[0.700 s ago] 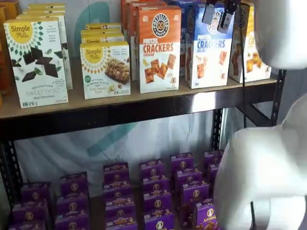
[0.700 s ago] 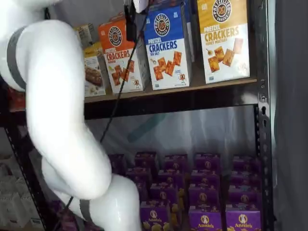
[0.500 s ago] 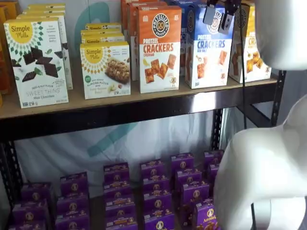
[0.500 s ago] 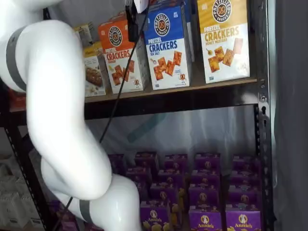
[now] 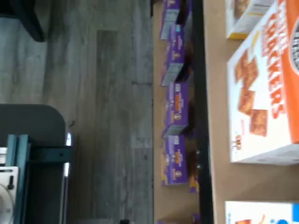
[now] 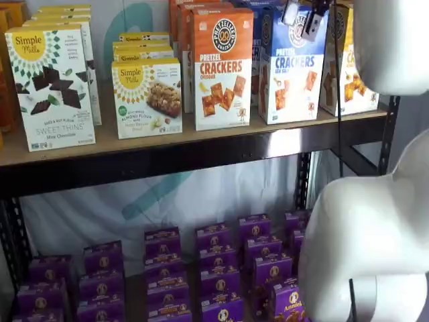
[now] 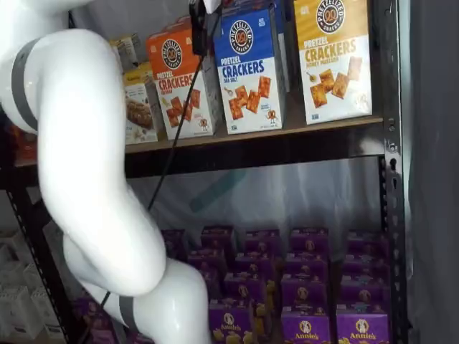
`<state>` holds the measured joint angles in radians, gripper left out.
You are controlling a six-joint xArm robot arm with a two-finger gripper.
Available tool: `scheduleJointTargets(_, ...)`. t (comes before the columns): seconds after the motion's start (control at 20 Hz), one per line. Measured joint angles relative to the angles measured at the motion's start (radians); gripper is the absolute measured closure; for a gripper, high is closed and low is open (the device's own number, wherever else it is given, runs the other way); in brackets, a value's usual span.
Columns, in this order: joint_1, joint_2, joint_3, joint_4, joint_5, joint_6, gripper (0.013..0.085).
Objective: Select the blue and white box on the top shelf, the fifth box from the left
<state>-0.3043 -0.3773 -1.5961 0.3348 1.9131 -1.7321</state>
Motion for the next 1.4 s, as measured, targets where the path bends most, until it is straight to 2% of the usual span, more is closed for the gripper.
scheduleJointTargets(0.4, -0.042, 0.085, -0.156, 0.057, 0.016, 0.005, 0.013)
scheduleJointTargets(0.55, -0.043, 0.114, -0.199, 0.063, -0.004, 0.01, 0.013)
scheduleJointTargets(0.95, -0.011, 0.181, -0.227, 0.01, -0.109, -0.001, 0.013)
scheduleJointTargets(1.4, 0.005, 0.257, -0.254, -0.037, -0.15, -0.021, 0.013)
